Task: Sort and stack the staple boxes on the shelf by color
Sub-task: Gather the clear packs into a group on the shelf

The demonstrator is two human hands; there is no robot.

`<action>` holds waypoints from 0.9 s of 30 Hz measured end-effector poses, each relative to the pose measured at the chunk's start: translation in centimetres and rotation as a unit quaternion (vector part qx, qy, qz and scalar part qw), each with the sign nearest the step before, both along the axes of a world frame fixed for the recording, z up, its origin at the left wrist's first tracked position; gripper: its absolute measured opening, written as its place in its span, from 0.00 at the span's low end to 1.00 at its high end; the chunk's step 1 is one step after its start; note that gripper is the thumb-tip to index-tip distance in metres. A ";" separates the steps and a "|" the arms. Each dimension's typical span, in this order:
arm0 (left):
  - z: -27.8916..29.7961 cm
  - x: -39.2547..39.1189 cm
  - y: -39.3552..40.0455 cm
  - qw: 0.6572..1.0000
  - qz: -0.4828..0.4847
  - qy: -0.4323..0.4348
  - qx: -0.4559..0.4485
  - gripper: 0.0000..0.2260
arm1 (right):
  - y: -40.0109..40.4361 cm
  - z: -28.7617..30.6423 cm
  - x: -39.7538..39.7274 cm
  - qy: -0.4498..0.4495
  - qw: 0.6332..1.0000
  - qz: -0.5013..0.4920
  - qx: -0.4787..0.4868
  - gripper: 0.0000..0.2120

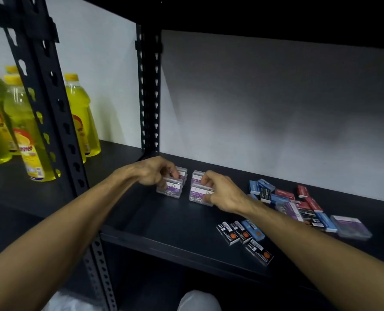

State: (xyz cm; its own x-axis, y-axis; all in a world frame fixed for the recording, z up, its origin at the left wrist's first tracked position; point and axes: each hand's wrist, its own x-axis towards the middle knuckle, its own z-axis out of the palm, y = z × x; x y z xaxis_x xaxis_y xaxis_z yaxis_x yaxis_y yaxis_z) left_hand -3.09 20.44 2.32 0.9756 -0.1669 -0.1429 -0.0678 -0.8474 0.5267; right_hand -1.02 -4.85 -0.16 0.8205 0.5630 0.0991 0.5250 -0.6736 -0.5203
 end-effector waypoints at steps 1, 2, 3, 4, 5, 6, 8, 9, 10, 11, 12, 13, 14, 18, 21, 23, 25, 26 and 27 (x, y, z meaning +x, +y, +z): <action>0.0 0.1 0.1 1.000 -0.002 0.000 0.001 0.19 | 0.1 0.0 0.0 0.001 1.000 0.000 0.002 0.16; -0.1 0.1 0.3 1.000 -0.003 0.000 0.001 0.19 | 0.2 -0.1 0.0 0.002 1.000 0.000 0.004 0.16; -0.1 0.2 0.3 1.000 -0.004 0.000 -0.001 0.19 | 0.3 -0.1 -0.1 0.001 1.000 0.000 0.004 0.16; -0.1 0.2 0.3 1.000 -0.004 -0.002 -0.003 0.19 | 0.4 -0.1 -0.1 -0.001 1.000 0.000 0.006 0.16; -0.1 0.2 0.3 1.000 -0.005 -0.004 -0.004 0.19 | 0.5 -0.2 -0.1 -0.004 1.000 0.000 0.006 0.16; -0.1 0.3 0.2 1.000 -0.005 -0.003 -0.004 0.18 | 0.6 -0.2 -0.1 -0.007 1.000 0.001 0.007 0.17; -0.2 0.4 0.2 1.000 -0.003 0.000 -0.005 0.18 | 0.6 -0.3 -0.2 -0.011 1.000 0.003 0.010 0.17; -0.2 0.3 0.2 1.000 -0.002 0.000 -0.003 0.18 | 0.6 -0.3 -0.2 -0.013 1.000 0.004 0.012 0.17; -0.2 0.4 0.2 1.000 0.000 0.000 -0.002 0.18 | 0.6 -0.3 -0.2 -0.015 1.000 0.004 0.012 0.17; -0.2 0.4 0.2 1.000 0.002 0.000 -0.002 0.18 | 0.6 -0.3 -0.3 -0.019 1.000 0.005 0.012 0.17; -0.1 0.4 0.2 1.000 0.003 -0.002 -0.004 0.18 | 0.5 -0.2 -0.3 -0.025 1.000 0.006 0.011 0.17; 0.1 0.3 0.2 1.000 0.004 -0.006 -0.003 0.18 | 0.4 -0.2 -0.4 -0.032 0.999 0.007 0.009 0.17; 0.3 0.1 0.1 1.000 0.004 -0.014 -0.002 0.17 | 0.2 -0.1 -0.4 -0.042 0.999 0.009 0.009 0.18; 1.9 -0.1 -0.9 0.998 0.019 -0.061 -0.014 0.14 | -0.9 0.8 -0.5 -0.063 0.998 0.012 0.004 0.19; 2.8 0.2 -2.5 0.994 0.039 -0.097 -0.030 0.13 | -2.6 1.9 -0.4 -0.073 0.997 0.008 -0.001 0.17; 3.2 0.4 -4.3 0.992 0.036 -0.111 -0.040 0.13 | -4.2 2.7 -0.2 -0.080 0.997 -0.003 -0.005 0.16; 3.5 0.6 -6.5 0.991 0.024 -0.122 -0.049 0.13 | -6.1 3.3 0.1 -0.085 0.996 -0.019 -0.011 0.14; 3.7 0.7 -7.7 0.991 0.015 -0.125 -0.054 0.13 | -7.1 3.5 0.2 -0.086 0.996 -0.028 -0.014 0.14; 3.8 0.9 -9.0 0.991 0.005 -0.124 -0.056 0.12 | -8.1 3.7 0.4 -0.087 0.995 -0.037 -0.019 0.13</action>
State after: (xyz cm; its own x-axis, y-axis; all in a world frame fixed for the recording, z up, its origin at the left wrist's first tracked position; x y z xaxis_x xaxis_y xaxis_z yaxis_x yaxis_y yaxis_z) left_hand -2.19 11.49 6.11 0.9801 -0.1584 0.1197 -0.1985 -0.7852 0.5865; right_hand -0.64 -13.00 3.53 0.8326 0.5069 0.2232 0.5525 -0.7312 -0.4001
